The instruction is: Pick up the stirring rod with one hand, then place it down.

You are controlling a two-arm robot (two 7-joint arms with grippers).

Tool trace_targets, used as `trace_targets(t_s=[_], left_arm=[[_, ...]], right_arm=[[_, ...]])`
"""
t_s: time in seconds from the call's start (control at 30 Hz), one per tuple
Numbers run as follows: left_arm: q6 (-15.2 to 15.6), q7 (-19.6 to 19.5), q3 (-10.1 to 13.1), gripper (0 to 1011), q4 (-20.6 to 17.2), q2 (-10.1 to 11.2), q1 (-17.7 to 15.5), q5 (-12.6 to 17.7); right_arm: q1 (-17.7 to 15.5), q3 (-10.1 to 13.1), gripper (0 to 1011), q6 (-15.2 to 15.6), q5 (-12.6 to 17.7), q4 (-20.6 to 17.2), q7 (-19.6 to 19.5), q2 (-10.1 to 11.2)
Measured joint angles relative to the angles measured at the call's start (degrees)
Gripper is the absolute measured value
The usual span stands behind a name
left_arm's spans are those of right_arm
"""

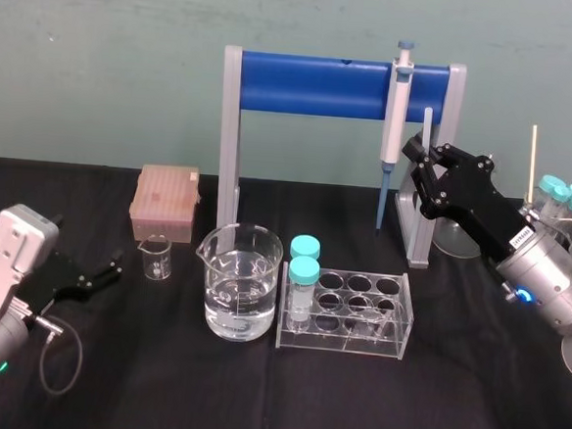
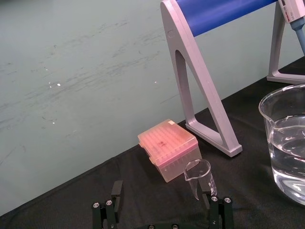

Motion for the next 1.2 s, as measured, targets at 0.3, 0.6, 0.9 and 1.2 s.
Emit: trace_targets(t_s=[0.3, 0.6, 0.9, 1.2], left_arm=[[0.0, 0.0, 0.0, 1000, 0.0, 0.0, 0.0, 0.0], [0.0, 0.0, 0.0, 1000, 0.0, 0.0, 0.0, 0.0], [0.0, 0.0, 0.0, 1000, 0.0, 0.0, 0.0, 0.0], [0.0, 0.0, 0.0, 1000, 0.0, 0.0, 0.0, 0.0]], right_arm=[[0.0, 0.0, 71, 0.0, 0.0, 0.0, 0.0, 0.0], [0.0, 0.1, 71, 0.2, 0.0, 0.0, 0.0, 0.0], [-0.9, -0.1, 71, 3.1, -0.3, -1.2, 1.5, 1.1], [-1.1, -1.4, 71, 5.1, 0.8, -1.1, 4.0, 1.8]])
